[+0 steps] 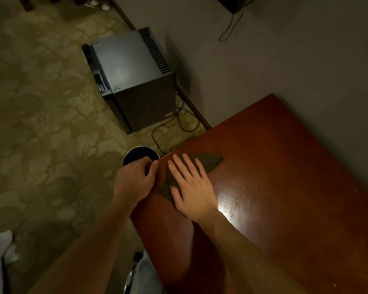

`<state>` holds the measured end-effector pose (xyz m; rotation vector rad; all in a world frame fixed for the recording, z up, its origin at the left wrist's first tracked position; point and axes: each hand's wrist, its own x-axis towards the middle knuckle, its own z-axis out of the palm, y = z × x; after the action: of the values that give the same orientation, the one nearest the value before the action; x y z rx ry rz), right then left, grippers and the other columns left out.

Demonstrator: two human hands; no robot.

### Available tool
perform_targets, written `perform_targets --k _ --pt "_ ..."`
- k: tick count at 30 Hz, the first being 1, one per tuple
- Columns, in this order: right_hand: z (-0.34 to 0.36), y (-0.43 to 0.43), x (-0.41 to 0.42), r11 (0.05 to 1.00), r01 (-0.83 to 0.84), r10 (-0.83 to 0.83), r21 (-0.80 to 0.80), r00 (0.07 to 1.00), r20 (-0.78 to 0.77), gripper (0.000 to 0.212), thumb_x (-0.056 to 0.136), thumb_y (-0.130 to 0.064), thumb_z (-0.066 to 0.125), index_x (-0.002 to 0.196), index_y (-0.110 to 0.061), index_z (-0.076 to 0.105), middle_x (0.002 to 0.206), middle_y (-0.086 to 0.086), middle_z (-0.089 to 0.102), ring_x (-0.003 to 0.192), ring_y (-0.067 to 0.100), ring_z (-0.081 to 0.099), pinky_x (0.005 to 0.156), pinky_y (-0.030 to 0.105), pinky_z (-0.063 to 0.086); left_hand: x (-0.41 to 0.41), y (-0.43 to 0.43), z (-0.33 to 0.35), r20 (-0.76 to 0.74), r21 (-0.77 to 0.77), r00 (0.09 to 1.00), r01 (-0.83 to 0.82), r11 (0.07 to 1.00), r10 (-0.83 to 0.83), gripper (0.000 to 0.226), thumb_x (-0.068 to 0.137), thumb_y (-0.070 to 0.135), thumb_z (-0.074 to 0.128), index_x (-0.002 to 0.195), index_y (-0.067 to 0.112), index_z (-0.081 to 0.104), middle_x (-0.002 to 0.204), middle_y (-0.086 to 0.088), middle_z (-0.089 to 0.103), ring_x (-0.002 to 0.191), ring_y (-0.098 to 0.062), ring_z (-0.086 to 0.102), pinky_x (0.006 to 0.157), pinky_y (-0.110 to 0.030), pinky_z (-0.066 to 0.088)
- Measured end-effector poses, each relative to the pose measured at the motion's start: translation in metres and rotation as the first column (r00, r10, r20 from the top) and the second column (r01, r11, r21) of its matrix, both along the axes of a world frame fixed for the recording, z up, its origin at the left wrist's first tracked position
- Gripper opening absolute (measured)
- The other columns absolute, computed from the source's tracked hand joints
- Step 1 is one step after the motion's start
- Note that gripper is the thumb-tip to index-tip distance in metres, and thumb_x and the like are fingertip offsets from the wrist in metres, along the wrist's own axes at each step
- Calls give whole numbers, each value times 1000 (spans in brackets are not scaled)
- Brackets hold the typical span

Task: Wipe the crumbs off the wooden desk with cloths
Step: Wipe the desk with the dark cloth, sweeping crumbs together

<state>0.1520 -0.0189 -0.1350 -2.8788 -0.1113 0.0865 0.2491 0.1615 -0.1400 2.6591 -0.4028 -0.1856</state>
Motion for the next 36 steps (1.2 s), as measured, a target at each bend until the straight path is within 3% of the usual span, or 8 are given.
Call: perform_targets --k 5,12,18,25,28,31,34,36 --pt "-4 -35 -29 997 77 -77 2 997 3 69 102 -48 42 165 -27 23 173 -4 16 161 17 4 129 51 11 2 1 1 -55 -4 998 -16 1000 16 54 101 66 26 97 30 67 71 12 61 64 -3 60 66 -37 58" --pt "-7 -86 19 879 474 -473 -40 880 39 64 104 -47 35 164 -24 28 172 0 21 161 23 10 130 52 9 3 1 -7 -25 -5 999 -23 1000 23 47 102 61 31 94 31 66 68 13 58 61 -3 59 64 -34 56" --pt "-8 -109 66 845 534 -531 -34 845 64 66 102 -47 32 162 -18 33 170 5 27 159 28 17 129 54 13 5 -2 -11 0 26 1000 7 1000 -7 38 105 57 35 86 33 57 66 14 54 57 -1 54 59 -29 50" --pt "-1 -79 71 956 288 -284 -57 957 63 63 104 -47 33 161 -19 36 169 6 30 159 28 19 129 54 13 6 -1 -10 -11 24 1000 26 999 -25 43 104 61 32 87 32 60 67 13 58 58 0 56 60 -26 50" --pt "1 -33 55 979 197 -196 -45 980 22 65 103 -48 35 163 -23 29 172 3 23 161 25 11 130 52 8 6 -2 -8 12 34 1000 22 999 -22 42 103 61 34 91 31 62 73 13 60 63 0 57 61 -29 51" --pt "2 8 15 999 -32 32 -3 999 -19 70 101 -46 40 166 -24 22 174 1 12 162 23 0 130 52 6 3 1 -4 -27 -163 999 -22 986 18 38 106 52 39 91 27 63 82 9 62 76 -5 60 69 -34 46" --pt "1 7 -31 952 -307 307 4 952 -7 70 102 -44 45 166 -25 22 174 -2 12 162 20 0 131 46 0 4 8 3 -215 -533 949 -310 787 229 39 110 43 45 90 18 68 92 3 69 91 -10 66 83 -35 52" --pt "1 -7 -43 959 -284 284 14 959 -11 69 103 -45 45 166 -28 22 174 -5 13 161 17 1 131 44 -1 7 14 10 -318 -583 879 -476 658 354 47 111 40 45 85 7 66 82 1 67 76 -3 64 76 -22 52"
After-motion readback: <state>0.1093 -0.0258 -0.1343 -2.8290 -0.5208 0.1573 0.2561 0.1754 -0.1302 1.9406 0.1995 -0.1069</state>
